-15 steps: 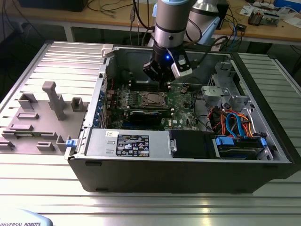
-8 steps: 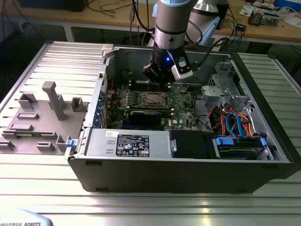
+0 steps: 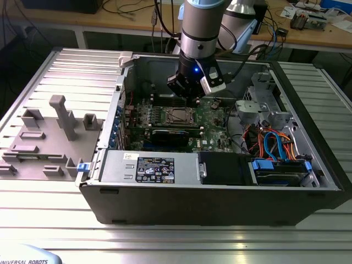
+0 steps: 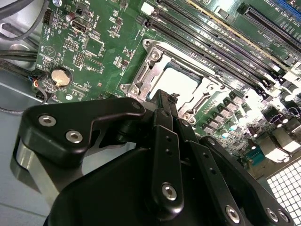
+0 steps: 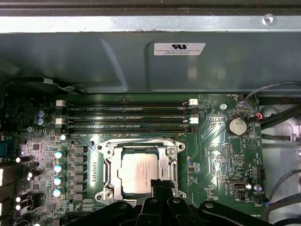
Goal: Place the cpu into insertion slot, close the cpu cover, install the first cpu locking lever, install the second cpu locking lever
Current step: 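Install the second cpu locking lever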
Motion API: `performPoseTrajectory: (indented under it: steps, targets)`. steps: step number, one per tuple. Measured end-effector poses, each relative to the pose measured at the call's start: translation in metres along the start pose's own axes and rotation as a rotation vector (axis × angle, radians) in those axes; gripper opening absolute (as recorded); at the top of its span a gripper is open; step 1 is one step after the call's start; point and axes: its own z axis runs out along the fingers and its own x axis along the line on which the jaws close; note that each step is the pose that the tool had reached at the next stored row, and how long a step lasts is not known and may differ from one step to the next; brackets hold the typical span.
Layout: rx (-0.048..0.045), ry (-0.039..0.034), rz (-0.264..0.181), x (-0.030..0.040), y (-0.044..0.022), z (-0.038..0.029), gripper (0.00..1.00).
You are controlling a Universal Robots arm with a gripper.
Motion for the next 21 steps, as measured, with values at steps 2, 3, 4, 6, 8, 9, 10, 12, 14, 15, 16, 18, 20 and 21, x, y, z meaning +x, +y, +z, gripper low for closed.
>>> performPoseTrajectory:
  steps: [2, 3, 4, 6, 8, 9, 10, 12, 14, 15, 16, 18, 20, 21]
  targets:
    - [0.0, 0.0, 0.0, 0.0, 0.0, 0.0, 0.11]
    - [0.0, 0.0, 0.0, 0.0, 0.0, 0.0, 0.11]
    - [0.0, 0.0, 0.0, 0.0, 0.0, 0.0, 0.11]
    - [0.0, 0.0, 0.0, 0.0, 0.0, 0.0, 0.11]
    - [0.0, -0.0001, 0.0, 0.0, 0.0, 0.0, 0.11]
    - [-0.0001, 0.0, 0.0, 0.0, -0.0005, 0.0, 0.11]
    - [-0.0008, 0.0, 0.0, 0.0, -0.0027, -0.0003, 0.11]
    - [-0.002, 0.0, -0.001, 0.0, -0.007, -0.0007, 0.11]
    - [-0.0055, 0.0002, -0.001, -0.0001, -0.0113, -0.0012, 0.11]
    - [-0.0075, 0.0002, -0.002, -0.0002, -0.0134, -0.0014, 0.11]
    - [-0.0082, 0.0002, -0.002, -0.0001, -0.0149, -0.0015, 0.11]
    - [-0.009, 0.0003, -0.003, -0.0002, -0.0173, -0.0017, 0.11]
    - [-0.009, 0.0004, -0.003, -0.0002, -0.0198, -0.002, 0.11]
    - [-0.0091, 0.0004, -0.003, -0.0002, -0.0207, -0.0021, 0.11]
